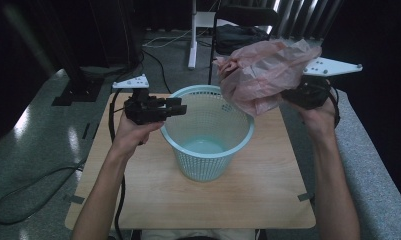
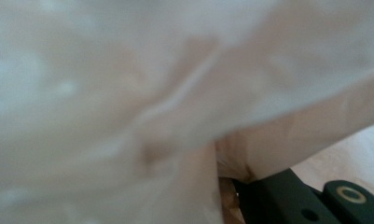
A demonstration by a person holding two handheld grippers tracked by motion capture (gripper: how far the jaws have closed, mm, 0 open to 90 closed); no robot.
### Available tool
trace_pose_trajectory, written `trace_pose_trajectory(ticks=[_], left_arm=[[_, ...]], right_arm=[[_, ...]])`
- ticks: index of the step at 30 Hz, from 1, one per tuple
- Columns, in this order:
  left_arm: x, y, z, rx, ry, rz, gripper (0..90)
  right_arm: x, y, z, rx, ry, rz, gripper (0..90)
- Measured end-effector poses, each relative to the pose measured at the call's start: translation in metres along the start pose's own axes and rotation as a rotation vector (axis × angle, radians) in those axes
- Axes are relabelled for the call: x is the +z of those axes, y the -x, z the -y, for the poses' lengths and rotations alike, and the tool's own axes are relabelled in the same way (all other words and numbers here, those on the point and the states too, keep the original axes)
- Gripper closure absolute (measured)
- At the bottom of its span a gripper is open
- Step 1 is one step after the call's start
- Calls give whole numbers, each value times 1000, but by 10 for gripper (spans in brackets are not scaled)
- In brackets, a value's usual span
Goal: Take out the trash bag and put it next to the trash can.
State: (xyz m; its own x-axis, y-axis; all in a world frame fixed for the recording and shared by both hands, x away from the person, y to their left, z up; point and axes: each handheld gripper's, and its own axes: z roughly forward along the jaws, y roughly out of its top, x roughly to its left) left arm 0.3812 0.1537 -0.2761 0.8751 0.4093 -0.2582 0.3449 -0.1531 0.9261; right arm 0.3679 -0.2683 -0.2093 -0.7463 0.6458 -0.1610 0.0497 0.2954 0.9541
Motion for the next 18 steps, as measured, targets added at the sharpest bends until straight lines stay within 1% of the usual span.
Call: trace_pose_trajectory(ticks=[4,10,11,18], left_arm=[[1,0,0,0,0,0,548],[2,1,0,3,-3,2,548],[4,1,0,2,-1,6,548],[4,1,0,3,-2,7,548]], right_arm=[[-7,4,7,15,-3,25,857],[-12,8,11,19,-11,48,857],[-14,9,14,20,-18,60,857],[-16,11,20,24,-30,79,857]])
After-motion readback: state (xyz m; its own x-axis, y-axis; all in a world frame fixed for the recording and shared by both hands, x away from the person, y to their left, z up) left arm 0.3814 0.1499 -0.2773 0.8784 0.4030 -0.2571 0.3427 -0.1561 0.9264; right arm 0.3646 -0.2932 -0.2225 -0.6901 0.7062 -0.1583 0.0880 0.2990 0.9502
